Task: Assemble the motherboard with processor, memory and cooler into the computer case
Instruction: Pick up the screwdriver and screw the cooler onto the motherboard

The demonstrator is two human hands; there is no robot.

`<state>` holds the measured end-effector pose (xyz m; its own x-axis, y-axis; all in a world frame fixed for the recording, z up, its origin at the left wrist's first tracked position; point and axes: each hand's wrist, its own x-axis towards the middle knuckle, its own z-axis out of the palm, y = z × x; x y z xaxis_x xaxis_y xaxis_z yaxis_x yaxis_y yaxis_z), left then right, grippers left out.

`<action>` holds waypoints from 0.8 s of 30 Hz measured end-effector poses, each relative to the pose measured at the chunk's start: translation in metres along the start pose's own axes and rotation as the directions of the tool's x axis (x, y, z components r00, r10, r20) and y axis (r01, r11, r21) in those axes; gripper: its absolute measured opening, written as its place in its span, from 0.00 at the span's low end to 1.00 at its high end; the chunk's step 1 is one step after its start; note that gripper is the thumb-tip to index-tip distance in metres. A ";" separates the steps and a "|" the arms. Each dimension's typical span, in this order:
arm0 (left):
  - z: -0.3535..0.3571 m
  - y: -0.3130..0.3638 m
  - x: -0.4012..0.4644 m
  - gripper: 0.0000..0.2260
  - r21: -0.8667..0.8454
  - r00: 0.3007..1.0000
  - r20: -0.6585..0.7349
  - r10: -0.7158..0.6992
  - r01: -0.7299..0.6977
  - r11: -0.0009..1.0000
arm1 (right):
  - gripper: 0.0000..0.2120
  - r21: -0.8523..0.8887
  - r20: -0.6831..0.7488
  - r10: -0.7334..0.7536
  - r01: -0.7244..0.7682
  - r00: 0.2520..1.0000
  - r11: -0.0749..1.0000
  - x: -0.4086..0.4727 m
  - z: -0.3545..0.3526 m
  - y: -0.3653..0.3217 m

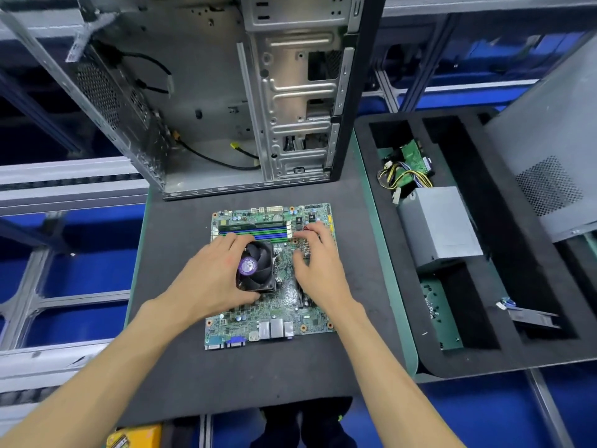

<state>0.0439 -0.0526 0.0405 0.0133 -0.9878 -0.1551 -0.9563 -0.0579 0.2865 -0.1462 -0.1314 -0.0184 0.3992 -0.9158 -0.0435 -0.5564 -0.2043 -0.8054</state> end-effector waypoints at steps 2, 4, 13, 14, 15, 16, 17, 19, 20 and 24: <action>0.000 0.000 -0.002 0.40 -0.007 1.000 -0.010 -0.004 0.004 1.000 | 0.14 0.003 -0.007 0.005 -0.005 1.000 1.000 0.000 0.000 -0.003; -0.001 0.000 -0.001 0.41 -0.011 1.000 -0.003 -0.009 0.009 1.000 | 0.14 0.021 -0.048 0.011 -0.010 0.999 1.000 0.000 0.002 -0.009; -0.030 -0.041 -0.015 0.28 -0.543 0.984 0.097 -0.149 0.177 0.821 | 0.20 -0.010 0.182 -0.239 0.245 0.954 0.969 0.004 0.006 -0.066; -0.029 -0.052 -0.020 0.24 -0.541 0.974 0.054 -0.221 0.215 0.813 | 0.26 -0.058 0.261 -0.254 0.277 0.931 0.959 0.006 0.008 -0.071; -0.026 -0.061 -0.026 0.22 -0.526 0.957 0.039 -0.286 0.263 0.809 | 0.33 -0.112 0.349 -0.250 0.305 0.903 0.946 0.007 0.010 -0.075; -0.021 -0.068 -0.031 0.21 -0.505 0.945 0.050 -0.324 0.304 0.808 | 0.41 -0.174 0.435 -0.224 0.325 0.872 0.929 0.009 0.014 -0.079; -0.014 -0.073 -0.036 0.21 -0.485 0.939 0.079 -0.335 0.329 0.810 | 0.47 -0.239 0.503 -0.185 0.342 0.844 0.909 0.011 0.018 -0.082; 0.001 -0.077 -0.041 0.19 -0.481 0.942 0.121 -0.314 0.332 0.811 | 0.52 -0.326 0.562 -0.123 0.356 0.818 0.876 0.015 0.023 -0.085; 0.007 -0.078 -0.042 0.18 -0.494 0.945 0.115 -0.306 0.321 0.808 | 0.52 -0.339 0.571 -0.109 0.354 0.814 0.872 0.018 0.024 -0.085; 0.024 -0.078 -0.038 0.10 -0.531 0.948 0.031 -0.318 0.285 0.798 | 0.50 -0.339 0.613 -0.101 0.377 0.784 0.862 0.024 0.020 -0.084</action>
<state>0.1112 -0.0069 0.0019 0.3077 -0.9131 -0.2677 -0.6039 -0.4048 0.6866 -0.0754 -0.1288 0.0358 0.8160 -0.4849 -0.3148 -0.5762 -0.6381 -0.5107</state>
